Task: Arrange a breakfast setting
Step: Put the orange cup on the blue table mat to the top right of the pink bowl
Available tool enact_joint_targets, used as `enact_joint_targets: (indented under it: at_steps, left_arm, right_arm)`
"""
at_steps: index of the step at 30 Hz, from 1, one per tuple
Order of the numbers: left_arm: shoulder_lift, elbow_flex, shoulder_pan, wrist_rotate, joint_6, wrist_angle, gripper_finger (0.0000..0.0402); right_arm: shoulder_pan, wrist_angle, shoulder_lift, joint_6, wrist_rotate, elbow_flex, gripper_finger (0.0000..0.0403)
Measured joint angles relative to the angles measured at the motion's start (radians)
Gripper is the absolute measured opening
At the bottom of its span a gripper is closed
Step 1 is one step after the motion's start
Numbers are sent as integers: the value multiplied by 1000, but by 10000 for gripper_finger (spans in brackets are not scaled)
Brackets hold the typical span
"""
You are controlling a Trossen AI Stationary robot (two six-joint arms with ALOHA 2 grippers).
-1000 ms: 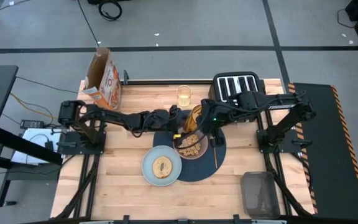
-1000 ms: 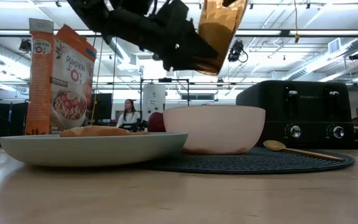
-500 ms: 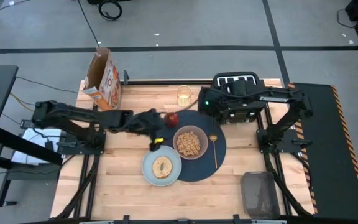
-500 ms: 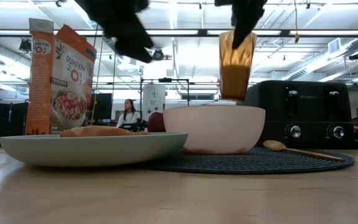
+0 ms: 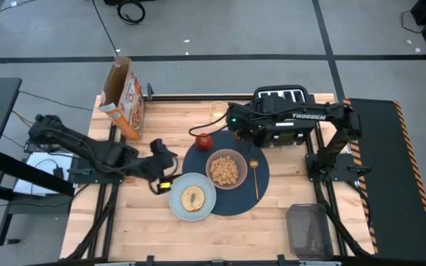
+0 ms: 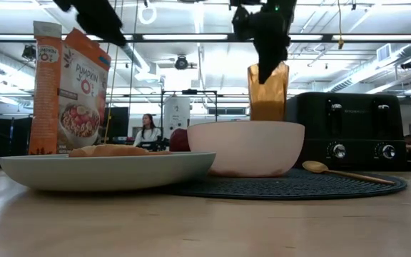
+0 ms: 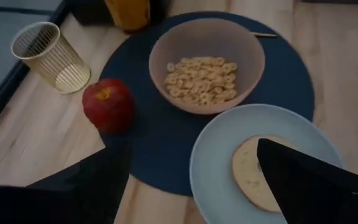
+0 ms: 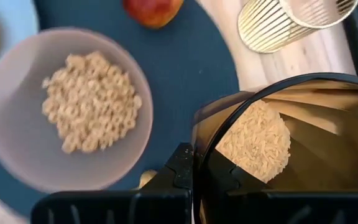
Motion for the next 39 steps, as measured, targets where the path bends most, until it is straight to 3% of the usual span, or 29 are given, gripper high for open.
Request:
enact_joint_targets:
  at_steps: [10,31,39]
  left_arm:
    - [-75,0,-134,-127,-68,-18,352]
    - [-75,0,-147,-137,-82,-18,352]
    - [-74,0,-156,-139,-83,-18,352]
  right_arm:
    - [-6,82,1,63,-13,-96,13]
    - [-11,164,1,116,-28,-204,24]
    - [-1,151,0,105,33,-204,47]
